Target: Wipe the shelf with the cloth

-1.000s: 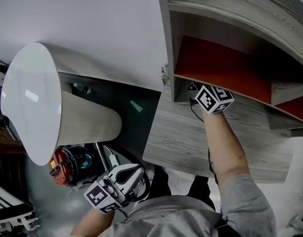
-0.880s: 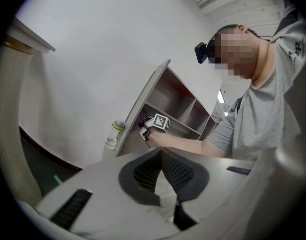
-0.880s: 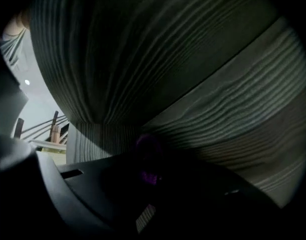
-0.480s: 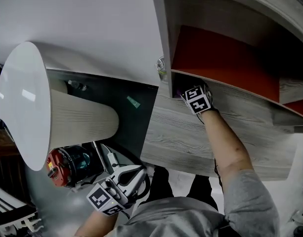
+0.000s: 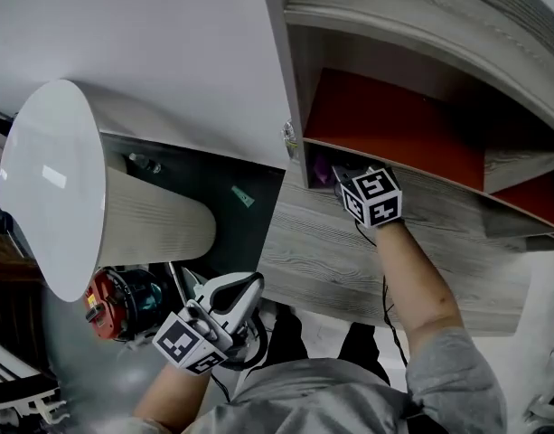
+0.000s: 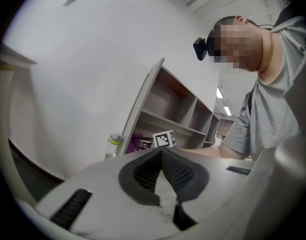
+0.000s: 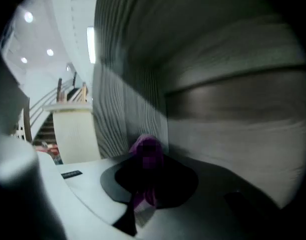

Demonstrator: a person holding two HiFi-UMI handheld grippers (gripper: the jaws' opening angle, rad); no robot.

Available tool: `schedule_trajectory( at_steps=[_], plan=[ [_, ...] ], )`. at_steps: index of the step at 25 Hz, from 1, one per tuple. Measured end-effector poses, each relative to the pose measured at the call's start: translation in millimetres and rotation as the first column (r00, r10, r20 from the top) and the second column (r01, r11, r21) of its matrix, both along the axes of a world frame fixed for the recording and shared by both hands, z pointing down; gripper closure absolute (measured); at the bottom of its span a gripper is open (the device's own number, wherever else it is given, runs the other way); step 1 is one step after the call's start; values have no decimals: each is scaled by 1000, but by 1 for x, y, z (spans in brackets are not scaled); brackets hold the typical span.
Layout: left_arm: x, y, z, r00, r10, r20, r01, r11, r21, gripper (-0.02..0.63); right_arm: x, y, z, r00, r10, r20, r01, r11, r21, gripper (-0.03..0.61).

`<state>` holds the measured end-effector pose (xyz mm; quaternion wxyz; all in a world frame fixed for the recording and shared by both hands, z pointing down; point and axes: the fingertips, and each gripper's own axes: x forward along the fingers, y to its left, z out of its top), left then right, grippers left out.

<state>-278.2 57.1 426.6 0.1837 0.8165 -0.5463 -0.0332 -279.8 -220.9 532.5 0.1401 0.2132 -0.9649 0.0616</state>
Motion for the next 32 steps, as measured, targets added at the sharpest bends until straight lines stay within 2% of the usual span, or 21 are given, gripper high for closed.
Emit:
schedule_trajectory(
  at_steps=[2,5,8,10,12,14,16,19,21,24,27,29,30,32],
  plan=[
    [-3,-18,-19,999,-17,49,15,999,34,600,9,15,-56,982,-21,186,19,1000,9,517],
    [-4,-43,-44,995,-35,97,28,997,78,600,18,34,-115,923,-70,378,66,998,24,517],
    [2,-56,-61,993,-29,114,17,994,106,600,15,44,-132,857,-83,508,138,988,-72,518],
    [7,-58,-65,993,-21,113,8,994,113,600,8,49,-132,840,-72,538,161,980,-120,518],
    [8,-56,-60,994,-19,108,8,994,107,600,4,50,-132,864,-79,498,133,988,-74,515],
    [6,-52,-48,995,-20,99,11,996,87,600,2,51,-122,900,-102,424,108,994,11,514],
    [3,-47,-33,996,-18,85,13,998,62,600,0,54,-91,947,-125,294,108,991,76,514],
    [-4,-43,-4,998,-24,58,22,999,27,600,-5,57,-2,990,-131,50,128,990,63,515],
    [-10,-39,15,999,-29,42,30,1000,-2,600,-10,59,63,984,-132,-123,137,990,37,517],
    [-17,-32,36,999,-34,19,35,998,-42,600,-13,64,132,919,-151,-365,190,979,73,518],
    [-22,-27,47,999,-40,10,41,997,-63,600,-14,63,143,893,-145,-426,205,974,97,518],
    [-23,-26,48,999,-49,2,49,996,-70,600,-15,63,142,889,-162,-428,208,976,64,517],
    [-22,-25,45,999,-52,-3,52,996,-71,600,-14,60,138,896,-162,-413,198,979,45,517],
    [-17,-23,37,999,-49,-5,49,997,-67,600,-6,41,104,944,-79,-321,105,992,65,518]
  ],
)
